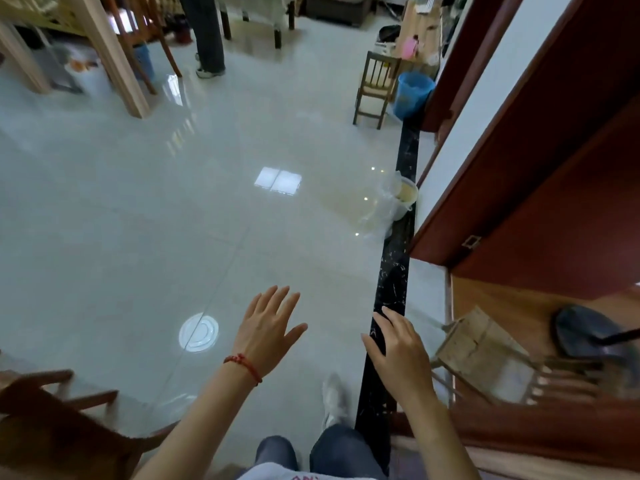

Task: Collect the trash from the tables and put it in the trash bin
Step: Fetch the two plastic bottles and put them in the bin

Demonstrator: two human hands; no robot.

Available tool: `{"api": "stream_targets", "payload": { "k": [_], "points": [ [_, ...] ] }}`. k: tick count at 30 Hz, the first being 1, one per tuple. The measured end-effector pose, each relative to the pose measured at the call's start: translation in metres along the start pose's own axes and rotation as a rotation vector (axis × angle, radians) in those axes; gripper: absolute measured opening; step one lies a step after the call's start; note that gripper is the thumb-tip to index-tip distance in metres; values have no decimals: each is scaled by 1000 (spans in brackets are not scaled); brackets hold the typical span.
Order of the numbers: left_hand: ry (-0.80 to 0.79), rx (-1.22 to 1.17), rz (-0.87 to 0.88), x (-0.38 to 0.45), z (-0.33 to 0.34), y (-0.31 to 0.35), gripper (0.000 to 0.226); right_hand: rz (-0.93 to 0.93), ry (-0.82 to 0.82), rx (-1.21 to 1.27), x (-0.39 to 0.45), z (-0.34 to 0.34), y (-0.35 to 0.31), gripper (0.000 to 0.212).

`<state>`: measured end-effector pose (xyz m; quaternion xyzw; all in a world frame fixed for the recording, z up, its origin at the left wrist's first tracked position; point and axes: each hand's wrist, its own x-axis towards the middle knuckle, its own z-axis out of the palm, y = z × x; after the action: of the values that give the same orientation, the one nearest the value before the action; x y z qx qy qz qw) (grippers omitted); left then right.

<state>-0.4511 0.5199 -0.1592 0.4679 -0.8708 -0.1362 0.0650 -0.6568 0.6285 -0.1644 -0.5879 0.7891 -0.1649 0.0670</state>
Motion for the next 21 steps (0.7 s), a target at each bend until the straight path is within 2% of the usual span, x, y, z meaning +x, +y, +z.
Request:
{"api": "stream_targets", "payload": {
  "k": [8,13,21],
  "points": [
    [14,-25,-110,113,7,-5,66,-100,-27,0,140,7,37,54],
    [43,-21,-206,176,-2,-4,72,-191,-47,-10,226,-3,52,54],
    [116,-67,-383,233,-22,-31,72,-379,-99,16,333,6,32,52]
  ]
}}
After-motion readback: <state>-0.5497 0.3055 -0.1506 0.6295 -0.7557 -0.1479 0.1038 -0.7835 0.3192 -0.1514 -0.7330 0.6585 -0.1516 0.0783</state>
